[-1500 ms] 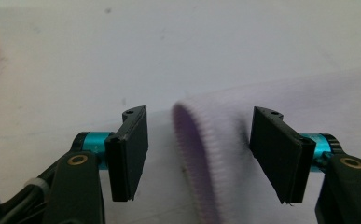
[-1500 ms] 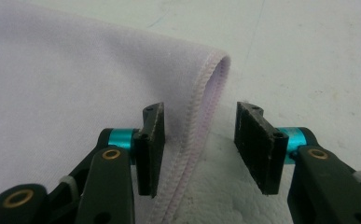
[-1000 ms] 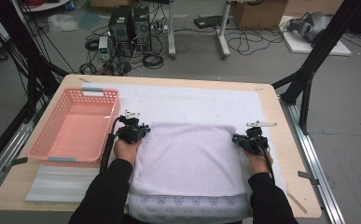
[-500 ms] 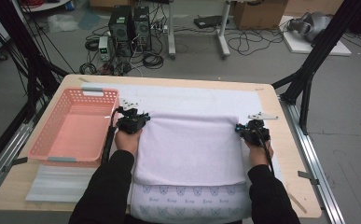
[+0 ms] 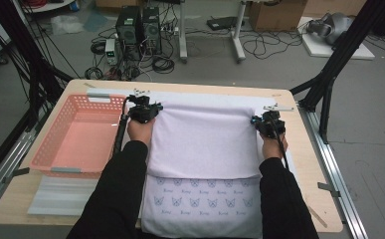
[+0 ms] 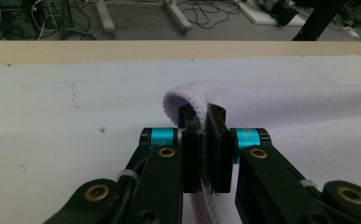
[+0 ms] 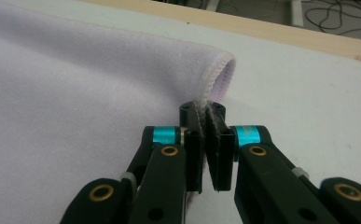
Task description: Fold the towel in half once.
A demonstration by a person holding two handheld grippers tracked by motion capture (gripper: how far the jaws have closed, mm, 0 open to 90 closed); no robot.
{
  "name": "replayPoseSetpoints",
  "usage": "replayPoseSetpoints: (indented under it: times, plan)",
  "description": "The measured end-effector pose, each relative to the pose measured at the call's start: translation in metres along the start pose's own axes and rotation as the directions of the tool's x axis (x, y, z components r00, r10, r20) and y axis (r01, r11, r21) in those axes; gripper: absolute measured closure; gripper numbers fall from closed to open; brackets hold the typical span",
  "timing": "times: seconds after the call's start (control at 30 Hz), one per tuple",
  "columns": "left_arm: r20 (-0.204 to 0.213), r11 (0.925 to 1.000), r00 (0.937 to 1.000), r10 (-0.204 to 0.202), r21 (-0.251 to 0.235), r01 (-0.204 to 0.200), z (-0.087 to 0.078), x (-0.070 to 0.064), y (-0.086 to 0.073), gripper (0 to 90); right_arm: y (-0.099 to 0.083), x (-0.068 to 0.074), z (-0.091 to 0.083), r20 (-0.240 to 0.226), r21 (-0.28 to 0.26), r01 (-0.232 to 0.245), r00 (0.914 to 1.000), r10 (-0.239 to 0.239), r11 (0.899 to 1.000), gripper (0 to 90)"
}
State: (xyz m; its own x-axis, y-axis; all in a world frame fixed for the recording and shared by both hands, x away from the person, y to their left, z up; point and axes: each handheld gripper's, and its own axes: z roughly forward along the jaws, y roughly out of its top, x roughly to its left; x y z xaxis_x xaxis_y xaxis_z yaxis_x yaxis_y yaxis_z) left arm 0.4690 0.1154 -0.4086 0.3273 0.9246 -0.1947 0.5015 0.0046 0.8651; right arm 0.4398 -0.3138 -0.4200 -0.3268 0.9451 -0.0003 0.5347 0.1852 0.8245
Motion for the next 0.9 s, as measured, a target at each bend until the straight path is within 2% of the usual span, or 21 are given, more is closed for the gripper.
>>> replayPoseSetpoints:
  times: [0.13,0.3,0.33,0.37,0.4,0.43,0.47,0.53,0.6,0.67,0.7,0.83,0.9]
  plan:
    - [-0.011,0.9999,0.9998,0.017,0.003,-0.017,0.005,0.003,0.0,85.1,0.004,-0.001,0.008,0.009,-0.007,-0.014,0.9999,0.014,1.0,86.3]
    - [-0.013,0.9996,0.9997,0.019,0.023,-0.018,0.007,0.006,-0.003,83.3,0.005,0.004,0.015,0.016,-0.004,-0.022,0.9996,0.022,1.0,86.1]
    - [-0.024,0.9996,0.9996,0.018,0.02,-0.017,0.006,0.006,-0.003,80.3,0.005,0.004,0.016,0.016,-0.002,-0.026,0.9995,0.026,1.0,85.5]
    - [-0.021,0.9999,0.9998,-0.004,0.013,0.004,0.006,0.007,-0.004,73.4,0.004,0.005,0.017,0.016,-0.003,-0.041,0.999,0.041,0.999,83.2]
    - [-0.011,0.999,0.9992,-0.039,0.023,0.039,0.006,0.008,-0.005,62.8,0.003,0.005,0.018,0.012,-0.001,-0.061,0.9981,0.061,0.998,79.1]
    - [-0.003,0.9978,0.9987,-0.052,0.042,0.052,0.006,0.008,-0.005,53.4,0.002,0.005,0.018,0.015,0.002,-0.073,0.9972,0.073,0.997,73.7]
    - [-0.003,0.9982,0.9993,-0.038,0.046,0.038,0.005,0.007,-0.006,48.6,0.002,0.005,0.018,0.02,-0.003,-0.069,0.9974,0.069,0.998,68.3]
    - [0.007,0.9984,0.9991,-0.043,0.036,0.043,0.002,0.006,-0.01,44.5,0.003,0.006,0.015,0.014,-0.008,-0.078,0.9969,0.078,0.997,60.9]
    - [0.03,0.9959,0.9985,-0.047,0.078,0.044,0.001,0.004,-0.012,39.6,0.004,0.007,0.01,0.014,-0.018,-0.065,0.9978,0.065,0.998,56.8]
    - [0.068,0.9932,0.9971,-0.033,0.113,0.025,0.0,0.0,-0.014,37.5,0.005,0.008,0.003,0.001,-0.029,-0.073,0.9973,0.073,0.997,53.6]
    - [0.077,0.9929,0.997,-0.012,0.119,0.003,-0.001,-0.003,-0.014,35.7,0.005,0.007,0.0,-0.004,-0.026,-0.071,0.9975,0.071,0.997,51.3]
    - [0.105,0.9972,0.9944,0.015,0.071,-0.022,-0.012,-0.012,-0.014,33.8,0.005,0.006,-0.015,-0.02,-0.047,-0.075,0.997,0.074,0.996,49.4]
    - [0.098,0.998,0.9946,0.036,0.048,-0.04,-0.019,-0.017,-0.015,27.2,0.003,0.006,-0.025,-0.035,-0.05,-0.082,0.9962,0.08,0.995,48.3]
